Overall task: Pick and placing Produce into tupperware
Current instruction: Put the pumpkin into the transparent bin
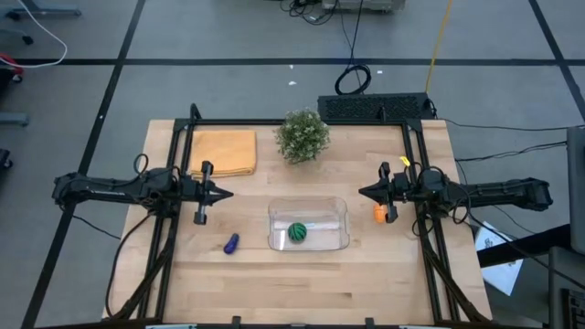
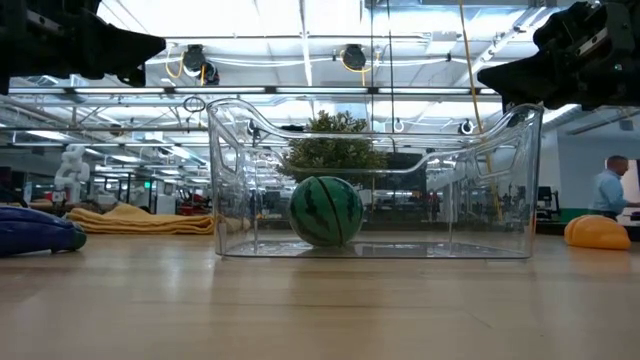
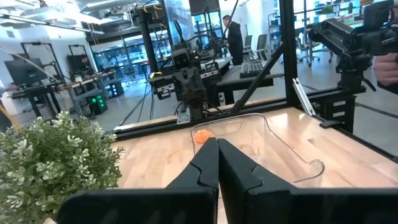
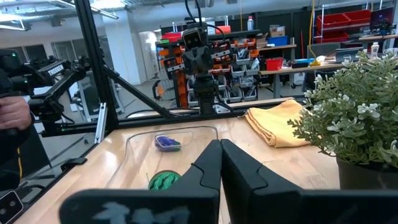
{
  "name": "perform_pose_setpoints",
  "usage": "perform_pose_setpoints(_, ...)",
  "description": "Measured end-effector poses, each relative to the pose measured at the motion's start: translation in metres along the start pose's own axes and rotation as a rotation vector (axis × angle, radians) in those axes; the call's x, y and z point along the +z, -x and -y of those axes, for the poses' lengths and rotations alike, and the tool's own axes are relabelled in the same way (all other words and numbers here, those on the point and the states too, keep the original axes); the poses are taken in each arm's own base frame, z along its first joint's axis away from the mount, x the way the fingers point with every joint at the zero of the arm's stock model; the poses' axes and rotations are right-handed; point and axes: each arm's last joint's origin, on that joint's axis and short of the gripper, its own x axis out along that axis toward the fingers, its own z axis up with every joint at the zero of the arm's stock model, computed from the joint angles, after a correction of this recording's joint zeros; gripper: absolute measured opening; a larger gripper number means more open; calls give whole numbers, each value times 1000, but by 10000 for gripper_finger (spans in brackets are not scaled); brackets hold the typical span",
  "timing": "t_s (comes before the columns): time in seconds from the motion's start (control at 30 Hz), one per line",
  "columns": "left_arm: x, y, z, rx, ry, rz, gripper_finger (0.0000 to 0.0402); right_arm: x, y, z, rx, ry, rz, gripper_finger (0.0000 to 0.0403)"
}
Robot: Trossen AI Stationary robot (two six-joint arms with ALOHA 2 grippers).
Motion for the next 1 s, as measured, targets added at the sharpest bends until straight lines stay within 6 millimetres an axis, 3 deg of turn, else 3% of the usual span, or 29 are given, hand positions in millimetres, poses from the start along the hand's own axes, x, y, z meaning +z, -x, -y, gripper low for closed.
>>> perform_pose_setpoints(0.57, 0, 0, 0, 4, 18, -2, 19, 2, 0, 0, -22, -67, 23, 9)
perform_pose_setpoints(0.7, 0, 0, 0, 11, 32, -3, 19, -4, -1, 2, -58, -78, -43, 58)
perform_pose_setpoints(1.0, 0, 0, 0, 11, 35, -4, 19, 12, -5, 2, -117, -125, -55, 223)
